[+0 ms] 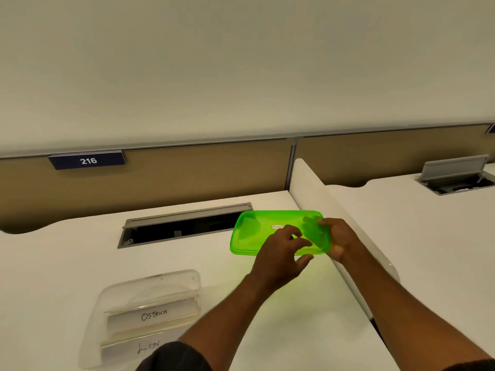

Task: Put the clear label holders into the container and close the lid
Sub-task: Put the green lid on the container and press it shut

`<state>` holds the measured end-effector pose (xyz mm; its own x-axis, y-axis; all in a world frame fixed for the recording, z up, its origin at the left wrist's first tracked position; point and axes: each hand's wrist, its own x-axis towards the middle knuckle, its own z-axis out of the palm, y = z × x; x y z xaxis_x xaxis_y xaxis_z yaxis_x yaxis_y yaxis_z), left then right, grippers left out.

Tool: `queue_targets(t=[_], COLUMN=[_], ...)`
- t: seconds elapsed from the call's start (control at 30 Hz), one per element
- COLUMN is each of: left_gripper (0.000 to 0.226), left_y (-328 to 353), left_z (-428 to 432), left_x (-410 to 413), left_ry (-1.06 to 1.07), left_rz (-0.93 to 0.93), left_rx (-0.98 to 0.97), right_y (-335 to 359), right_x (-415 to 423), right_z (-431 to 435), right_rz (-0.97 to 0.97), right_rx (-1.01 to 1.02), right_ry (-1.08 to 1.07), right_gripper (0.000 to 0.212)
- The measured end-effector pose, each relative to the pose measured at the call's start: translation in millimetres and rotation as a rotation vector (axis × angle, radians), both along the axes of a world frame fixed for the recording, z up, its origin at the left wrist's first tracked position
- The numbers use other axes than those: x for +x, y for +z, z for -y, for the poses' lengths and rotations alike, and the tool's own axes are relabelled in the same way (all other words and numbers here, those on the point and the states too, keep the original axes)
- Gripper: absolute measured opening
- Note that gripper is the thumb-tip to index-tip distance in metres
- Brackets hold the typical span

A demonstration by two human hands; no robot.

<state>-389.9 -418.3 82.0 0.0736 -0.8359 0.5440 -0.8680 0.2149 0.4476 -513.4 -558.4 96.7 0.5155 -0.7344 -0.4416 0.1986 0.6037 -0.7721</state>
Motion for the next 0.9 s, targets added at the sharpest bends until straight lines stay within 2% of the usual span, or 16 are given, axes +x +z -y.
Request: queue_targets(t=[0.1, 0.2, 0.3, 0.37, 0.43, 0.5, 0.63, 0.73, 0.9], left_gripper=[0.031, 0.034, 0.051, 0.046, 0.032, 0.028, 0.032, 0.031, 0.032], left_y=[4.9, 20.5, 34.7, 37.7, 38.0, 34.7, 26.5, 25.3, 16.0], left_z=[-13.3, -25.0, -43.3, -57.3, -75.6, -95.1, -130.1, -154.0, -186.6], left_x=[22.6, 65.6, 116.1, 148.2, 175.3, 194.5, 219.0, 235.0, 252.4], left_ry=[0.109, 0.472, 0.784, 0.795, 0.736, 0.742, 0.810, 0.842, 0.868], left_rz=[-0.034, -0.043, -0.276, -0.493, -0.562, -0.575, -0.647, -0.615, -0.554], left_rx=[-0.018, -0.087, 0.116, 0.193, 0.187, 0.168, 0.152, 0.159, 0.216], right_y=[-0.7, -5.7, -11.5, -14.6, -17.2, -20.0, -25.7, -29.4, -36.8], right_x=[11.1, 26.2, 47.4, 63.8, 82.9, 102.8, 138.6, 157.5, 181.3], right_z=[-10.8, -23.1, -37.1, -48.1, -61.7, -76.1, -104.4, -123.8, -156.3], right_rz=[0.017, 0.023, 0.015, -0.013, -0.068, -0.150, -0.291, -0.442, -0.576], right_rx=[-0.010, 0.007, 0.003, -0.030, -0.086, -0.165, -0.299, -0.486, -0.747], right_ry=[-0.021, -0.037, -0.015, 0.013, 0.073, 0.152, 0.256, 0.340, 0.312], right_gripper=[0.036, 0.029, 0.027, 0.027, 0.027, 0.026, 0.023, 0.021, 0.022])
